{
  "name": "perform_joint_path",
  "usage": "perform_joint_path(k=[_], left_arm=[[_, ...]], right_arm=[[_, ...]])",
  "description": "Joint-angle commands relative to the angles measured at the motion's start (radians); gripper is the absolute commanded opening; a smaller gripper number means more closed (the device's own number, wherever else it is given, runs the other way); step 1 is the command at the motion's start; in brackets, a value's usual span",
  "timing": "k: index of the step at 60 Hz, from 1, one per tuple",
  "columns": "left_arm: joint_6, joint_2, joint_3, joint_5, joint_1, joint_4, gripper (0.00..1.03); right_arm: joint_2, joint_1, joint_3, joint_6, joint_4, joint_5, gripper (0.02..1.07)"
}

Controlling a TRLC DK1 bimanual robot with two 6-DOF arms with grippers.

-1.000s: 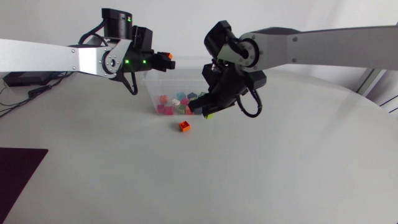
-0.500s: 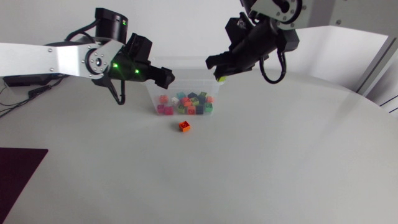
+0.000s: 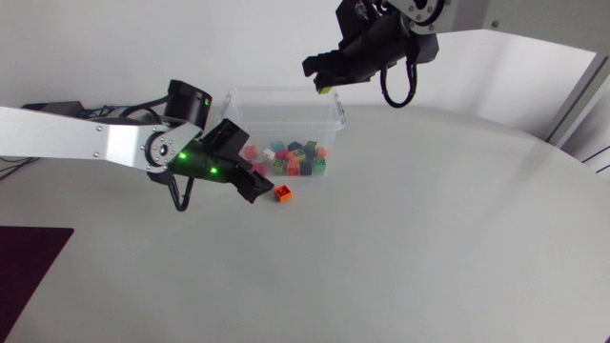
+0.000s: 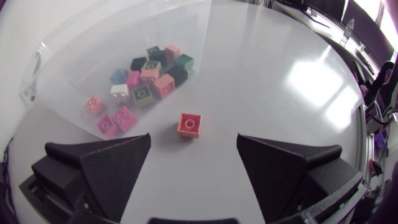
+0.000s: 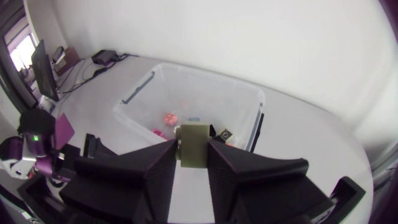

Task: Place the duplo bricks in the container

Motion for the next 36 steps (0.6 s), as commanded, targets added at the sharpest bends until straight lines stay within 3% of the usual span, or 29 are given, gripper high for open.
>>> perform_joint_path(k=[1, 10, 19, 22, 27, 36], left_arm=[[0.034, 0.097, 0.041, 0.016, -0.003, 0.016, 0.96], [0.04, 0.163, 0.063, 0.018, -0.015, 0.043, 0.96], [0.041, 0.22, 0.107, 0.016, -0.029, 0.044, 0.96], [0.04, 0.233, 0.124, 0.015, -0.035, 0.039, 0.96], [0.04, 0.261, 0.162, -0.013, -0.052, 0.02, 0.95], [0.041, 0.312, 0.231, -0.067, -0.069, -0.005, 0.94]], right_arm=[[0.043, 0.009, 0.031, 0.003, 0.048, -0.007, 0.3], [0.106, 0.009, 0.055, 0.0, 0.123, -0.006, 0.31], [0.234, 0.004, 0.187, -0.002, 0.113, 0.001, 0.32], [0.277, 0.001, 0.233, 0.0, 0.1, 0.001, 0.45], [0.347, -0.002, 0.333, -0.005, 0.032, 0.004, 1.03], [0.303, -0.001, 0.293, -0.013, 0.025, -0.004, 1.03]])
